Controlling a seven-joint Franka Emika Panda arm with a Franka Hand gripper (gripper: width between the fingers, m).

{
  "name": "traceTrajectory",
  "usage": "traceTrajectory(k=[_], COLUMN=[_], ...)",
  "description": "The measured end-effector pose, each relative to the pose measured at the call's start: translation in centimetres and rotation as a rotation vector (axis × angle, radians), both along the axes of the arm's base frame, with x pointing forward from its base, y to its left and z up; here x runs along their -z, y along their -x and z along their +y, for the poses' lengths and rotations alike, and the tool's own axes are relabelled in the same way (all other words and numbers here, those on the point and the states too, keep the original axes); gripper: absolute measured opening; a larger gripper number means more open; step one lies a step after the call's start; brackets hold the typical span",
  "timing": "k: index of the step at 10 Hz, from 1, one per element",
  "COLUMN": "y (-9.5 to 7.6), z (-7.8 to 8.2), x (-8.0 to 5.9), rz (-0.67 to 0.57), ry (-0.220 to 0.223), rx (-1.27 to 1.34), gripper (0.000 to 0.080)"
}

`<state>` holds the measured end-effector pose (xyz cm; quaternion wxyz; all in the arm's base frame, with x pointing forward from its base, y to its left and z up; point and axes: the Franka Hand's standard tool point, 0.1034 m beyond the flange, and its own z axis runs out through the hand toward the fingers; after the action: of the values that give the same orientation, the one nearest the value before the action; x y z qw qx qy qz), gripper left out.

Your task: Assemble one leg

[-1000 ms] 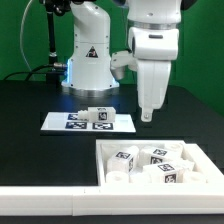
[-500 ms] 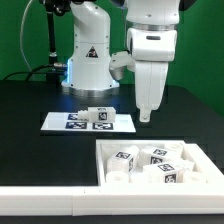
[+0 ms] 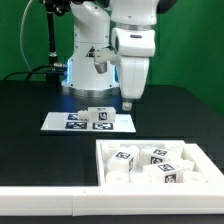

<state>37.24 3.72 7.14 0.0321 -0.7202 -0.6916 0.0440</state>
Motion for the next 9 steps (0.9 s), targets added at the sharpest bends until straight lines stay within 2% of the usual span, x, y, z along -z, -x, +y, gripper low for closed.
traceTrajectory(k=[5,8,9], y=[0.1,4.6,5.2], z=[0.0,0.0,-0.3], x=[0.5,3.0,3.6], rz=[0.01,0.033,0.033], ry=[-0.001,-0.012,-0.018], rx=[0.013,0.007,0.012], gripper=[0.0649,0.0649,0.0649])
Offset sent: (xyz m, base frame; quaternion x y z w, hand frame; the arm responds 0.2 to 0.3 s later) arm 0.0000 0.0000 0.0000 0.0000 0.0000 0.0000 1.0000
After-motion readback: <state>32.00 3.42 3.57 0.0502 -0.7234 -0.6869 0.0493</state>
